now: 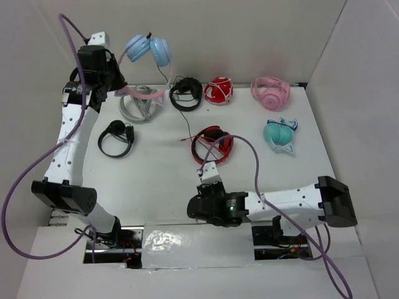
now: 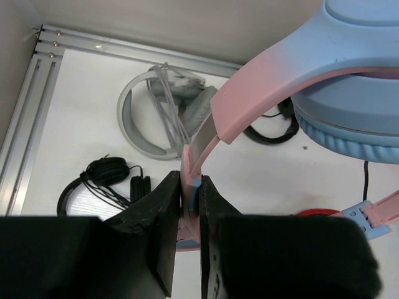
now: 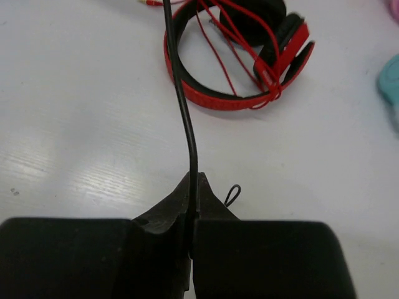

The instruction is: Wrap the headphones

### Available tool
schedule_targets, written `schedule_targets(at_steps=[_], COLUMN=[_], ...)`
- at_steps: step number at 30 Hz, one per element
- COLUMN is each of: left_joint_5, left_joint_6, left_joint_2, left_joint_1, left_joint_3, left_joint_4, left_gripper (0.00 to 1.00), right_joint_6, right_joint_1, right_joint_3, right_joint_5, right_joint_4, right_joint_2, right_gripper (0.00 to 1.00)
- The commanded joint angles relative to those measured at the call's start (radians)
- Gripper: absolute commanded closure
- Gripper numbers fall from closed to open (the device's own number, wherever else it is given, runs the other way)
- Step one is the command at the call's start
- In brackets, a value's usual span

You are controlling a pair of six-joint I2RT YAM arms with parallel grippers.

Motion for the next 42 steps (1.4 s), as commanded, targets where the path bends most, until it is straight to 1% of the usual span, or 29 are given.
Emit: schedule_targets(at_steps=[1,3,4,5,6,7,8,9,11,12,13,14,16,19,21,25,26,27,28,32,33,34,35,37,39,42], left_joint_5=[-0.054,-0.137,-0.148,-0.156,-0.154,-0.119,-0.098,-0.09,-0.12,-0.133,-0.145,-0.166,-0.168,-0.099,-0.094,-0.074,-0.07,-0.061,-0.058,-0.035,-0.003,0.021,0.047,0.094,0.099,0.087], left_joint_6=[0.053,0.095,0.113,0.133,0.139,0.162,0.179,0.199,0.268,0.299,0.361,0.412,0.455,0.472,0.491,0.556,0.566,0.587,0.598,0.626,0.632,0.633,0.632,0.63,0.636,0.649], left_joint_2=[0.016,0.031,0.033,0.037,0.043,0.046,0.049,0.048,0.046,0.045,0.042,0.043,0.049,0.063,0.063,0.036,0.022,0.011,0.002,-0.076,-0.108,-0.109,-0.14,-0.177,-0.19,-0.19], left_joint_1=[-0.04,-0.095,-0.112,-0.125,-0.147,-0.158,-0.171,-0.203,-0.246,-0.291,-0.313,-0.35,-0.379,-0.433,-0.483,-0.562,-0.589,-0.603,-0.617,-0.688,-0.703,-0.703,-0.717,-0.744,-0.767,-0.806], left_joint_3=[-0.022,-0.055,-0.068,-0.096,-0.107,-0.119,-0.154,-0.177,-0.257,-0.286,-0.344,-0.364,-0.403,-0.423,-0.449,-0.548,-0.561,-0.59,-0.607,-0.685,-0.717,-0.733,-0.743,-0.771,-0.786,-0.803], left_joint_4=[0.158,0.19,0.207,0.225,0.231,0.239,0.251,0.291,0.345,0.401,0.435,0.46,0.497,0.477,0.494,0.564,0.57,0.572,0.578,0.612,0.621,0.627,0.632,0.636,0.635,0.633], left_gripper=[1.0,1.0,1.0,1.0,1.0,1.0,1.0,1.0,1.0,1.0,1.0,1.0,1.0,1.0,1.0,1.0,1.0,1.0,1.0,1.0,1.0,1.0,1.0,1.0,1.0,1.0], right_joint_6=[-0.018,-0.097,-0.143,-0.285,-0.361,-0.516,-0.589,-0.648,-0.758,-0.782,-0.818,-0.84,-0.889,-0.972,-1.007,-1.053,-1.058,-1.065,-1.07,-1.108,-1.134,-1.147,-1.161,-1.188,-1.193,-1.185], right_joint_1=[0.039,0.042,0.04,0.034,0.025,0.01,-0.006,-0.054,-0.116,-0.171,-0.196,-0.219,-0.265,-0.319,-0.345,-0.43,-0.455,-0.48,-0.53,-0.658,-0.693,-0.693,-0.725,-0.751,-0.787,-0.825], right_joint_3=[0.154,0.19,0.19,0.187,0.181,0.158,0.144,0.122,0.121,0.128,0.153,0.165,0.211,0.262,0.309,0.371,0.378,0.386,0.388,0.374,0.366,0.352,0.331,0.317,0.316,0.326], right_joint_5=[0.172,0.168,0.159,0.139,0.046,-0.023,-0.115,-0.319,-0.492,-0.558,-0.623,-0.643,-0.657,-0.729,-0.783,-0.76,-0.781,-0.8,-0.815,-0.939,-0.993,-1.021,-1.05,-1.151,-1.183,-1.179], right_joint_4=[-0.228,-0.201,-0.162,-0.108,0.016,0.087,0.148,0.226,0.255,0.244,0.241,0.232,0.204,0.17,0.125,0.083,0.084,0.09,0.1,0.164,0.182,0.207,0.248,0.274,0.31,0.366], right_joint_2=[0.042,0.031,0.019,0.0,-0.053,-0.085,-0.159,-0.197,-0.288,-0.309,-0.328,-0.352,-0.362,-0.362,-0.342,-0.294,-0.294,-0.294,-0.305,-0.349,-0.377,-0.392,-0.406,-0.437,-0.443,-0.442], right_gripper=[1.0,1.0,1.0,1.0,1.0,1.0,1.0,1.0,1.0,1.0,1.0,1.0,1.0,1.0,1.0,1.0,1.0,1.0,1.0,1.0,1.0,1.0,1.0,1.0,1.0,1.0])
